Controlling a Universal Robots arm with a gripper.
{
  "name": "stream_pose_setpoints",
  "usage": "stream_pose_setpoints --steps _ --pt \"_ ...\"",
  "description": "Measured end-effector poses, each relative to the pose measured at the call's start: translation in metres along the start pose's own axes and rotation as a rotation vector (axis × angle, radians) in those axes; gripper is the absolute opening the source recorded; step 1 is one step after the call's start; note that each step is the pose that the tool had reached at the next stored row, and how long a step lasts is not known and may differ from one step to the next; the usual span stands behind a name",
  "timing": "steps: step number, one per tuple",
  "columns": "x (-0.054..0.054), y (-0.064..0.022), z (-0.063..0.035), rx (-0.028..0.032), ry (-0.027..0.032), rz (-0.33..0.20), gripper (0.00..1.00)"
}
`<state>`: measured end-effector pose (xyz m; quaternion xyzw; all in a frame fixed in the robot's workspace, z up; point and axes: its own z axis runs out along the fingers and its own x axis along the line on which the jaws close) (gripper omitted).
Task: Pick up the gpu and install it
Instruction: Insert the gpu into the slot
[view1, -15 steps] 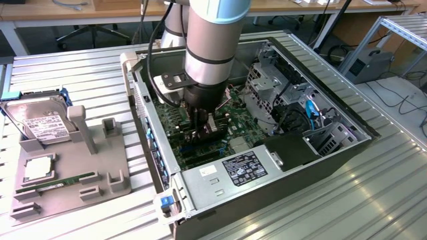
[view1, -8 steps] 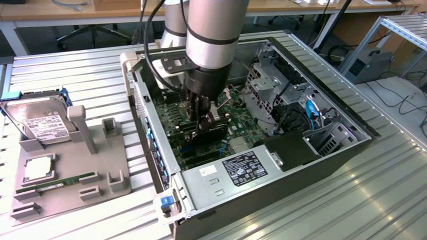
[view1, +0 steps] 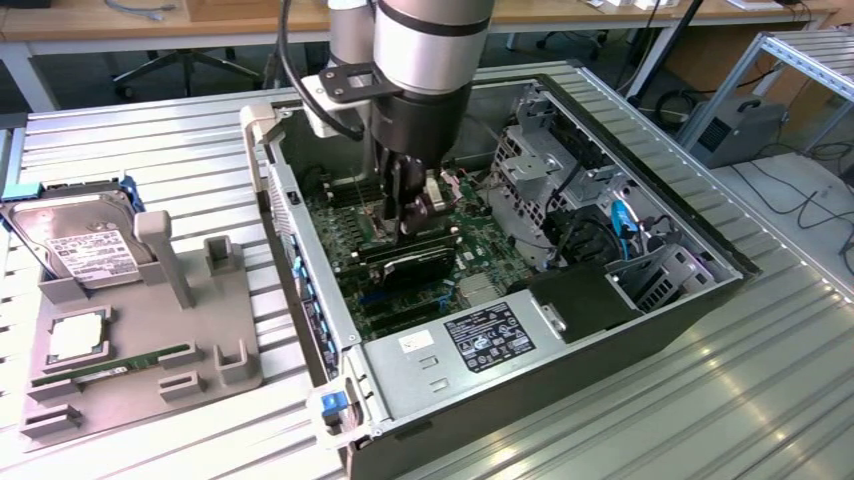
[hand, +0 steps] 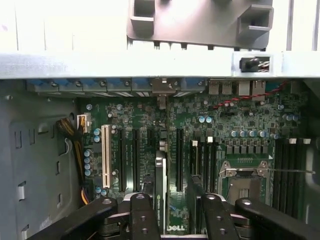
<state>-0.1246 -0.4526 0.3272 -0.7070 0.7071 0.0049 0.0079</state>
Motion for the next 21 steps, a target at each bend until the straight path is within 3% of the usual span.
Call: stream_pose_setpoints --steps 8,13,18,21 --pt "-0.001 -0.0003 -0.0037 -0.0005 0.0 0.0 0.4" --pt "-0.001 -0.0108 -0.0031 -0.0117 0.0 -0.005 0.39" --pt "-0.001 -0.021 -0.0021 -0.0219 0.0 -0.014 0.14" --pt "-0.002 -0.028 -0.0011 -0.029 -0.0001 -0.02 0.11"
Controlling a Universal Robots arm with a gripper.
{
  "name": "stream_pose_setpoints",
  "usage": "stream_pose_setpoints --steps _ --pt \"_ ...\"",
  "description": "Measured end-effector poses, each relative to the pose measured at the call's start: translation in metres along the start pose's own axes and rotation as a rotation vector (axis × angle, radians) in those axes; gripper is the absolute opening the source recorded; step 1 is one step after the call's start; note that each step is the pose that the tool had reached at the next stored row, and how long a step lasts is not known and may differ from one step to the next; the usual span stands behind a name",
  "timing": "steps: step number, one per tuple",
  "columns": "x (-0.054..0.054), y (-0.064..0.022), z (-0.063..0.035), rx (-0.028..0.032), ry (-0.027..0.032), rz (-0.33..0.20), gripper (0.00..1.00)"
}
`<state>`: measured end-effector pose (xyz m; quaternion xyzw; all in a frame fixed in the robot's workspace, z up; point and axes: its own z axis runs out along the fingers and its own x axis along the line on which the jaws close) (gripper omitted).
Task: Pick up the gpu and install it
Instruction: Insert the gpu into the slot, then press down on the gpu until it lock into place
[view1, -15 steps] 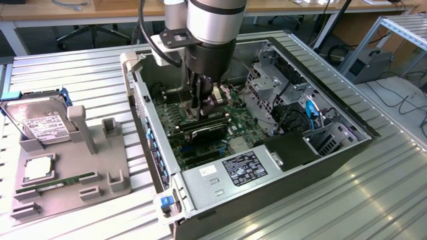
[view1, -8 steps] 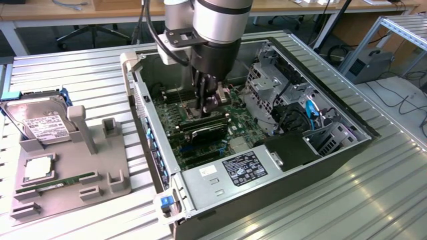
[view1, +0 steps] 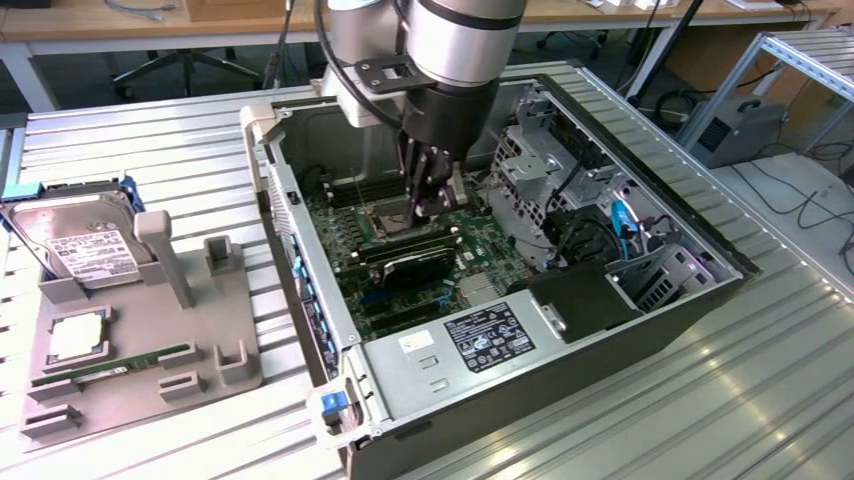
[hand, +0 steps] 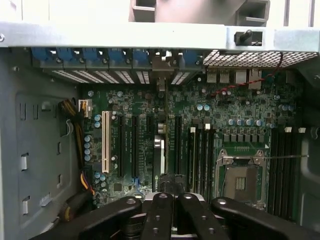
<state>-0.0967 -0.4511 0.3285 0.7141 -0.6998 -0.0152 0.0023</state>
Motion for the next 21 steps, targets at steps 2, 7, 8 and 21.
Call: stream_pose_setpoints --steps 2,7,8,21 --pt "0.0 -0.0042 0.0004 -0.0044 0.0 -0.004 0.11" --pt "0.0 -0.0131 0.0009 -0.012 0.0001 -0.014 0.11" --pt "0.0 -0.0141 0.0009 -0.0127 0.0002 -0.016 0.11" --pt "0.0 -0.016 0.0008 -0.0136 0.0003 -0.02 0.11"
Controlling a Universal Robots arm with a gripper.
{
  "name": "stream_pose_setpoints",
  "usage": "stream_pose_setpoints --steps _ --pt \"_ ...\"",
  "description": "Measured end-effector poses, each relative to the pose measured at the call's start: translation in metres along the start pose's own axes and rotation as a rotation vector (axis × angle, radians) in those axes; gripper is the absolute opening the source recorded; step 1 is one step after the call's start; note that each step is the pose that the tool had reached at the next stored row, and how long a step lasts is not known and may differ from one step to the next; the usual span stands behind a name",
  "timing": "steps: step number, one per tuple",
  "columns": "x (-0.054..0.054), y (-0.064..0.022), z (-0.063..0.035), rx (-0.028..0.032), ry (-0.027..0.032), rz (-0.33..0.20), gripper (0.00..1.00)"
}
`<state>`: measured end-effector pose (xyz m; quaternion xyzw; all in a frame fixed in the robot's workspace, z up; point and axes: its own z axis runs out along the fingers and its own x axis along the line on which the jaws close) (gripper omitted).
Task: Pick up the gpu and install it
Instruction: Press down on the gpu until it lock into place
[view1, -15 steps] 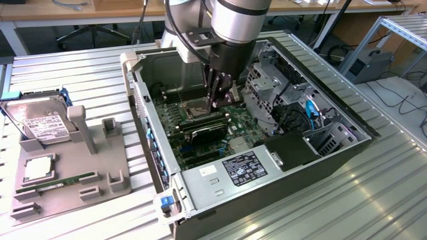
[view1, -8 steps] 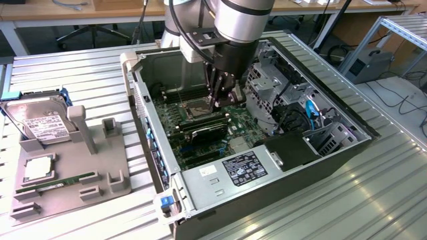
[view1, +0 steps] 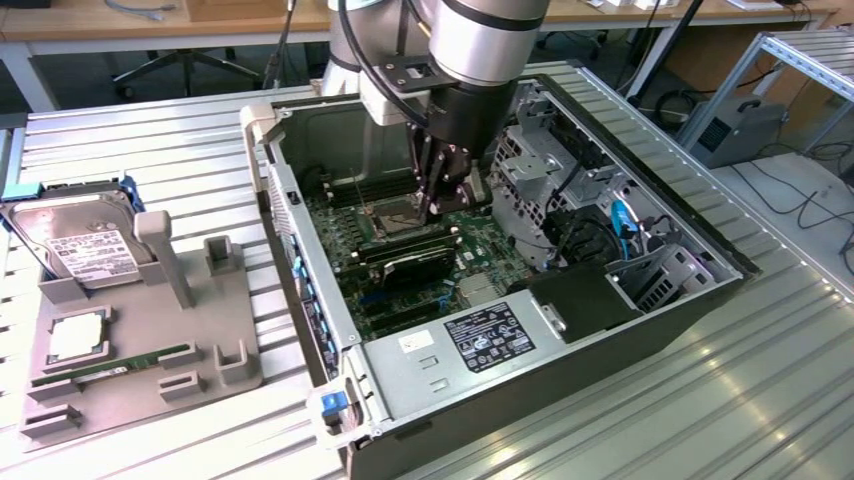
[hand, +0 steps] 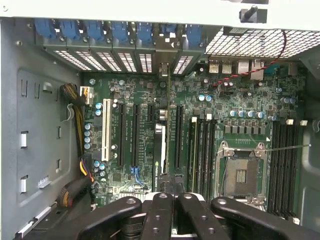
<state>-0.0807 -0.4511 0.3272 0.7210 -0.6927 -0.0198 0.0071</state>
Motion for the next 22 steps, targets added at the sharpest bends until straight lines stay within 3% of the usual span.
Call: stream_pose_setpoints --steps 7,11,16,22 --pt "-0.001 0.019 0.0104 0.0 -0.0001 0.0 0.11" --pt "-0.001 0.0308 0.0211 0.0 0.0 0.0 0.11" --pt "-0.003 0.0365 0.0287 0.0001 -0.0001 0.0 0.11" --pt "-0.004 0.0493 0.035 0.0 -0.0001 0.0 0.11"
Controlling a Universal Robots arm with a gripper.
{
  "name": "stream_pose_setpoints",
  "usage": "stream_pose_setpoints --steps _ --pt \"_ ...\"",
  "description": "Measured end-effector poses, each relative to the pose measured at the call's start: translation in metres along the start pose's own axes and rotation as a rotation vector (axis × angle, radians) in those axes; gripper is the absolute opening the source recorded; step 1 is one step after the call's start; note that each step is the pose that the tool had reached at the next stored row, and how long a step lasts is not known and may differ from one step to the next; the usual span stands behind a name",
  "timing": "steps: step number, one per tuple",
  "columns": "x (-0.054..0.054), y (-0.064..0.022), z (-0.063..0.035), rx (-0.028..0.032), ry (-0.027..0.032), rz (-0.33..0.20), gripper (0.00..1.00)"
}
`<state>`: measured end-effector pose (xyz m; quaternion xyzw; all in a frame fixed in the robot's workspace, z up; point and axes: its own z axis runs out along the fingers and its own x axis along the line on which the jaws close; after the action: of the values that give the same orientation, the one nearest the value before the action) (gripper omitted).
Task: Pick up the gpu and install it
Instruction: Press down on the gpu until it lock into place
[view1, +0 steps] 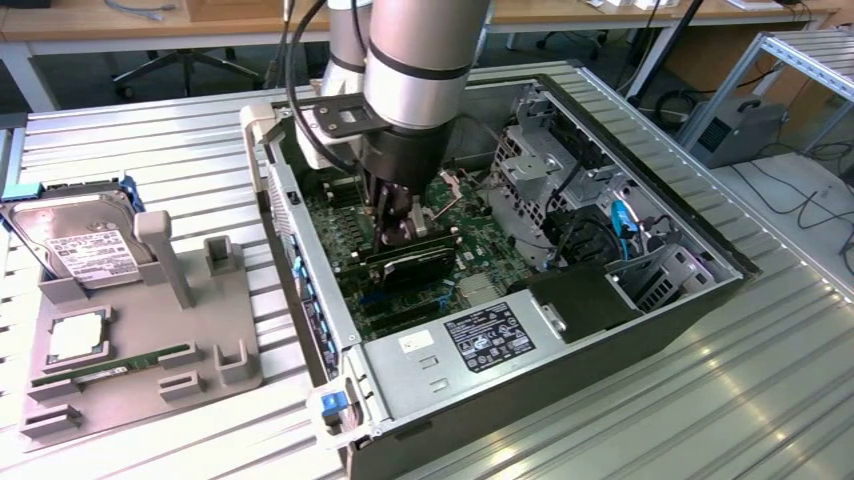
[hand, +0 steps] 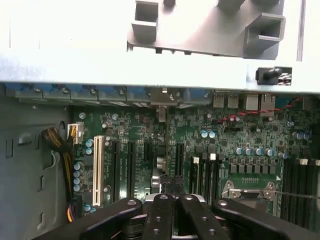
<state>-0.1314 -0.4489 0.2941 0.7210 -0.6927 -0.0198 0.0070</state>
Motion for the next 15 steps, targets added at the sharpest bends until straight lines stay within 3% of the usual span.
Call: stream_pose_setpoints --steps 9,15 --pt "0.0 0.0097 0.0078 0.0 0.0 0.0 0.11" --pt "0.0 0.0105 0.0158 0.0 0.0001 0.0 0.11"
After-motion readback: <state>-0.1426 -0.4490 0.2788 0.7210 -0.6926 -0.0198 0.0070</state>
